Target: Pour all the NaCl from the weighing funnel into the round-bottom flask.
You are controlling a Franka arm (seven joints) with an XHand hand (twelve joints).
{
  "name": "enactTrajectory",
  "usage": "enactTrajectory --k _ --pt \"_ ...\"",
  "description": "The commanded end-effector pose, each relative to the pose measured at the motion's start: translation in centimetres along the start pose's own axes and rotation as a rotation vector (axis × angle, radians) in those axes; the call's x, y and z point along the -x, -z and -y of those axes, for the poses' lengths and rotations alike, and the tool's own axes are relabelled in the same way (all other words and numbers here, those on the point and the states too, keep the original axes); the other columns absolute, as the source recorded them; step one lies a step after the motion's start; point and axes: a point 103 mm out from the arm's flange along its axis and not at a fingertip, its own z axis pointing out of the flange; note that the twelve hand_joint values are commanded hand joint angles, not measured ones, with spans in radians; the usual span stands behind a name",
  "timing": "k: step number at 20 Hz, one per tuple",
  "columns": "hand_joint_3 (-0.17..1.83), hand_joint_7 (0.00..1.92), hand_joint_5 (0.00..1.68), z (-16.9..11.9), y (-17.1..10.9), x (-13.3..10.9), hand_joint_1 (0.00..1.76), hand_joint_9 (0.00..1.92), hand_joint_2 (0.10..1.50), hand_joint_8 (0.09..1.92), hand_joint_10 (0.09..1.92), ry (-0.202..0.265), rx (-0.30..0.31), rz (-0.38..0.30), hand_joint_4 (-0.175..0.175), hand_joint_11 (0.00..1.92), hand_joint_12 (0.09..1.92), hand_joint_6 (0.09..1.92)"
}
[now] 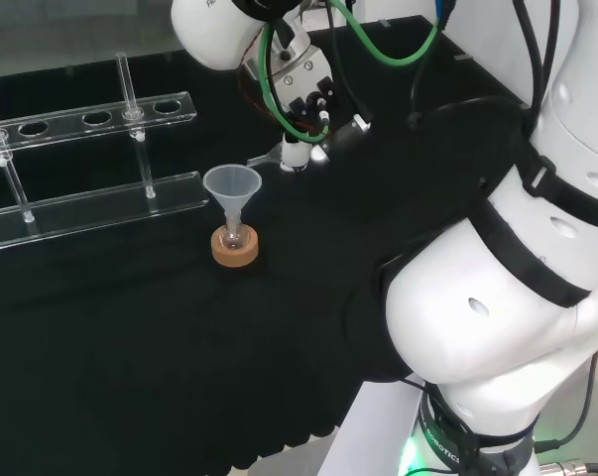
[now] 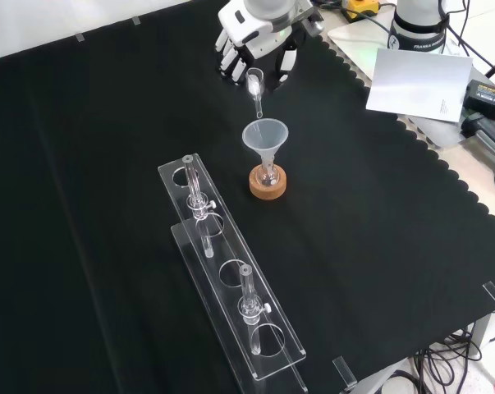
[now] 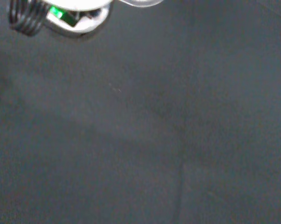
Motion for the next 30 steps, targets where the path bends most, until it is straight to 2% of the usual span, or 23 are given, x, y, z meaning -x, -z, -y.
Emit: enactTrajectory --k 1,30 --pt "0.58 0.71 1.25 -0.1 0.0 -0.1 1.11 0.98 0.70 0.62 0.31 -0.002 -0.008 0.044 0.175 0.81 1.06 0.69" --pt "0.58 0.69 1.24 -0.1 0.8 -1.4 1.11 0.98 0.71 0.62 0.30 -0.012 -0.008 0.136 0.175 0.82 1.06 0.69"
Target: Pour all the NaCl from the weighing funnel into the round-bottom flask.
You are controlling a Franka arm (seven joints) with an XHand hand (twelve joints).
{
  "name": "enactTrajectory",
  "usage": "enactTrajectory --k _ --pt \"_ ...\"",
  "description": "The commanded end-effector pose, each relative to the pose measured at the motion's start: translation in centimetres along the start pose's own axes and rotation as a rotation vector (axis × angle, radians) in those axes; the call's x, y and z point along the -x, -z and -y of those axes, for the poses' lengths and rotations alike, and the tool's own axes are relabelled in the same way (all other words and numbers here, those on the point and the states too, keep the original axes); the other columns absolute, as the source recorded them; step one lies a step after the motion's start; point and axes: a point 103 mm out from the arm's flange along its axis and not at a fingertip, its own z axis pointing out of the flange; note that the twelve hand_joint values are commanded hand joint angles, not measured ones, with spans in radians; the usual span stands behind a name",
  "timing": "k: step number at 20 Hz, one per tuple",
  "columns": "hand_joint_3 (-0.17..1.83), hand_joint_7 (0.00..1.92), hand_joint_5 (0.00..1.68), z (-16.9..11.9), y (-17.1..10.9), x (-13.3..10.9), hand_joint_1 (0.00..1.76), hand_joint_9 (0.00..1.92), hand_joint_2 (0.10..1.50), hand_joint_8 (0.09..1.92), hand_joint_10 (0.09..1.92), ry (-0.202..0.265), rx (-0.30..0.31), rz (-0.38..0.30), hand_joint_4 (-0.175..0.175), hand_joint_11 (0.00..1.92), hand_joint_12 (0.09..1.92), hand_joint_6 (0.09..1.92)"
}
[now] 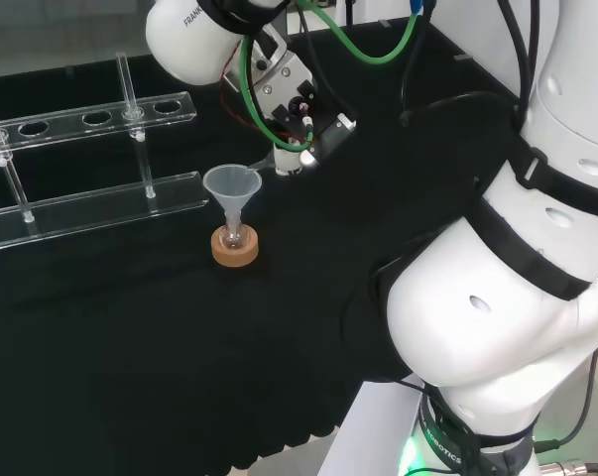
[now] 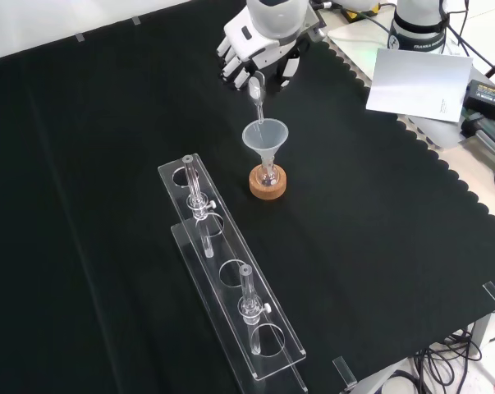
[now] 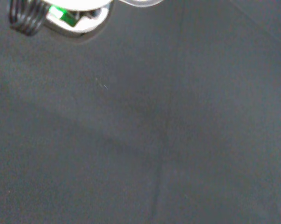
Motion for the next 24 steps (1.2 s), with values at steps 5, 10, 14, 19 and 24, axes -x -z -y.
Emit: enactTrajectory --k 5,10,14,19,24 --pt "0.58 0.68 1.24 0.0 0.4 -0.2 1.11 0.98 0.71 0.62 0.30 -0.003 -0.009 0.028 0.175 0.82 1.06 0.69" --pt "0.58 0.68 1.24 0.2 0.5 -0.4 1.11 0.98 0.71 0.62 0.30 -0.006 -0.014 0.040 0.175 0.82 1.06 0.70" --pt "0.57 0.68 1.24 0.3 0.7 -0.4 1.11 0.98 0.71 0.63 0.30 -0.009 -0.011 0.054 0.175 0.82 1.06 0.70" --pt "0.57 0.68 1.24 0.6 1.0 -0.4 1.11 0.98 0.71 0.63 0.30 -0.016 -0.010 0.068 0.175 0.82 1.06 0.70" --pt "0.57 0.67 1.24 0.8 1.2 -0.5 1.11 0.98 0.71 0.63 0.30 -0.020 -0.013 0.082 0.175 0.82 1.06 0.69"
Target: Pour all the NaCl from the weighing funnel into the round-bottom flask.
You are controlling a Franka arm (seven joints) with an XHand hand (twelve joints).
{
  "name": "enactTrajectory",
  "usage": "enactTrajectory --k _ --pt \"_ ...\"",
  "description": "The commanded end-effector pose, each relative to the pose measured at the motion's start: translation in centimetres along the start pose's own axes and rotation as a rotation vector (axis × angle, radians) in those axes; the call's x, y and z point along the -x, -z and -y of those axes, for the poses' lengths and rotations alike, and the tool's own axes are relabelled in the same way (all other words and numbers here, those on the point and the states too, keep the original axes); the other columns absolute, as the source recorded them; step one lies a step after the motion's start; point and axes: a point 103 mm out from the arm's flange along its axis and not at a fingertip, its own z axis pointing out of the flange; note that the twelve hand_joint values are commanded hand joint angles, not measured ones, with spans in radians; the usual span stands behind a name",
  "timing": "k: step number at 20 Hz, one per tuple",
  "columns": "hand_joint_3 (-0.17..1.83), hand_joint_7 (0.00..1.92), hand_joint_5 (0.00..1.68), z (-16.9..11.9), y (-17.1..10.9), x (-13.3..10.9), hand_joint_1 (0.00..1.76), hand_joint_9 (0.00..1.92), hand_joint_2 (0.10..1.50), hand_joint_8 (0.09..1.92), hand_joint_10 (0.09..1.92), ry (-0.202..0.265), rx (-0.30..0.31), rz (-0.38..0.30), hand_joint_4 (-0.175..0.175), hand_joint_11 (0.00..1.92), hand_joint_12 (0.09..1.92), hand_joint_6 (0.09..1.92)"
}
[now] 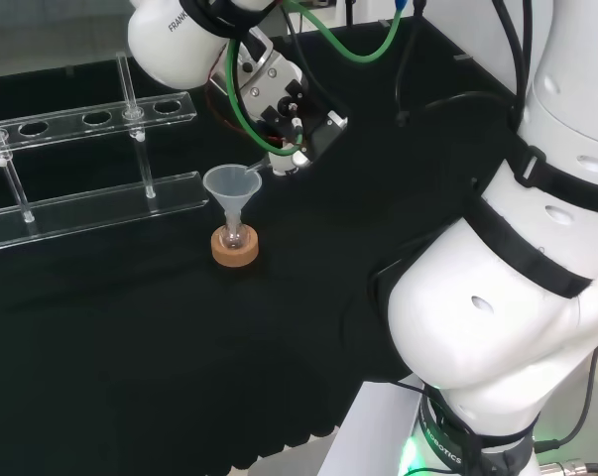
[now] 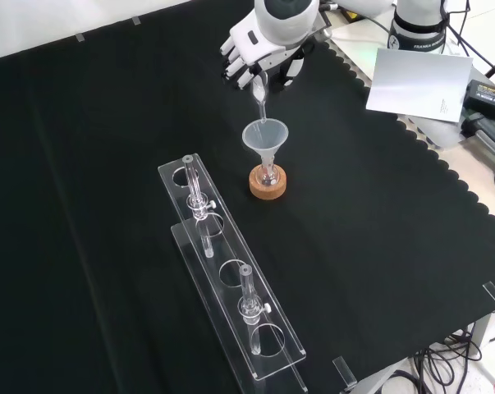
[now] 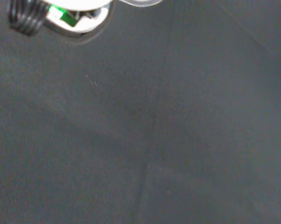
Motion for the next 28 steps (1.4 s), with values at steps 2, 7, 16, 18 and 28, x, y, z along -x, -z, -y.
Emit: enactTrajectory --k 2,7,16,18,28 --pt "0.57 0.67 1.24 0.2 0.3 -0.2 1.11 0.97 0.71 0.63 0.30 -0.003 -0.003 0.017 0.175 0.82 1.06 0.69" --pt "0.57 0.66 1.24 0.3 0.6 -0.6 1.11 0.97 0.71 0.63 0.30 -0.003 -0.004 0.044 0.175 0.82 1.05 0.69" --pt "0.57 0.66 1.24 0.1 0.9 -0.8 1.11 0.97 0.71 0.63 0.30 -0.017 -0.013 0.088 0.175 0.81 1.05 0.69" --pt "0.57 0.65 1.24 0.1 0.9 -0.8 1.11 0.97 0.71 0.63 0.30 -0.018 -0.016 0.099 0.175 0.81 1.05 0.69" --pt "0.57 0.64 1.24 -0.2 1.1 -1.4 1.11 0.96 0.71 0.63 0.29 -0.021 -0.026 0.124 0.175 0.80 1.05 0.69"
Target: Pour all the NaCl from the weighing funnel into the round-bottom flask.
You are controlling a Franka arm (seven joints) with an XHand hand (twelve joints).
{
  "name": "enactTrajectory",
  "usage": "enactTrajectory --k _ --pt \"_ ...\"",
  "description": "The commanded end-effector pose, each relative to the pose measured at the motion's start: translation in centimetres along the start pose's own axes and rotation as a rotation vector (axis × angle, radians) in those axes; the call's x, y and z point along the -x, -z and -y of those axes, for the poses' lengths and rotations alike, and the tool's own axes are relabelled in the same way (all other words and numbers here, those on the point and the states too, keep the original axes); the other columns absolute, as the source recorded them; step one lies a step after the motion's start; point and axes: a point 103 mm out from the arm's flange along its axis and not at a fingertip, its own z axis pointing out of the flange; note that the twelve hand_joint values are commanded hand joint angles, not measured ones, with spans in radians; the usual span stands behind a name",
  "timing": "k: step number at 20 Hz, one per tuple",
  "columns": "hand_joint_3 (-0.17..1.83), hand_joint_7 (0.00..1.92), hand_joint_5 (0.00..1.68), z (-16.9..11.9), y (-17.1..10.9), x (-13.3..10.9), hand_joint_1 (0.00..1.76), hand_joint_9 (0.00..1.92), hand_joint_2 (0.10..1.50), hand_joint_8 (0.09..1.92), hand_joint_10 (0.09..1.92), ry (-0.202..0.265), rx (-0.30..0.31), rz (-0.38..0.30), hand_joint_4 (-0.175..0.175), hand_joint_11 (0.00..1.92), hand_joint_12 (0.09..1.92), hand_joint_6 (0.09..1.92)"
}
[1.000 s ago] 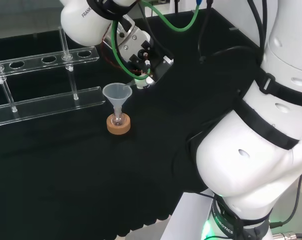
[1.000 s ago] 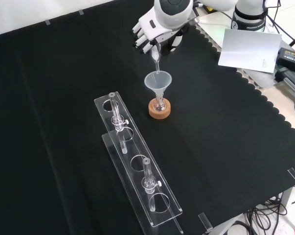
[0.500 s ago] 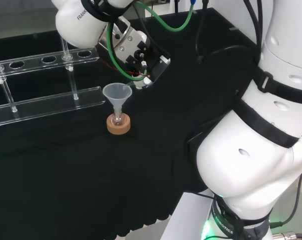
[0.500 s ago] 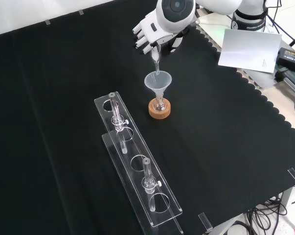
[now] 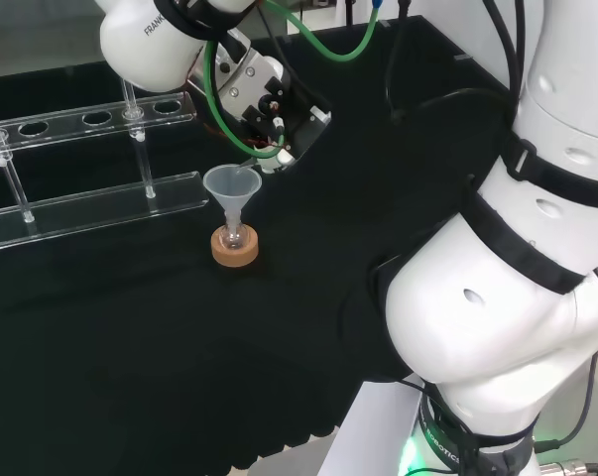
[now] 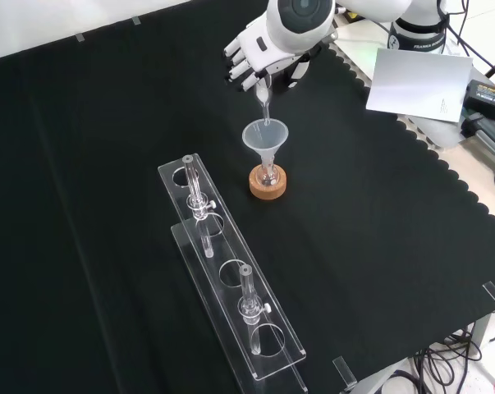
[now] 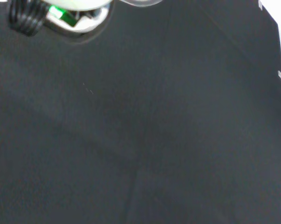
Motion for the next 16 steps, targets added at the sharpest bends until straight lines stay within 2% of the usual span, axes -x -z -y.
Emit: enactTrajectory --k 1,6,16 --pt "0.57 0.64 1.24 -0.60 -0.78 -0.40 1.11 0.96 0.71 0.63 0.29 -0.015 -0.036 0.051 0.175 0.80 1.05 0.69" --pt "0.57 0.63 1.25 -0.59 -0.72 -0.45 1.11 0.95 0.71 0.63 0.29 -0.019 -0.034 0.058 0.175 0.80 1.06 0.69" --pt "0.57 0.63 1.25 -0.62 -0.05 -1.14 1.11 0.95 0.71 0.63 0.29 -0.021 -0.024 0.118 0.175 0.79 1.06 0.69"
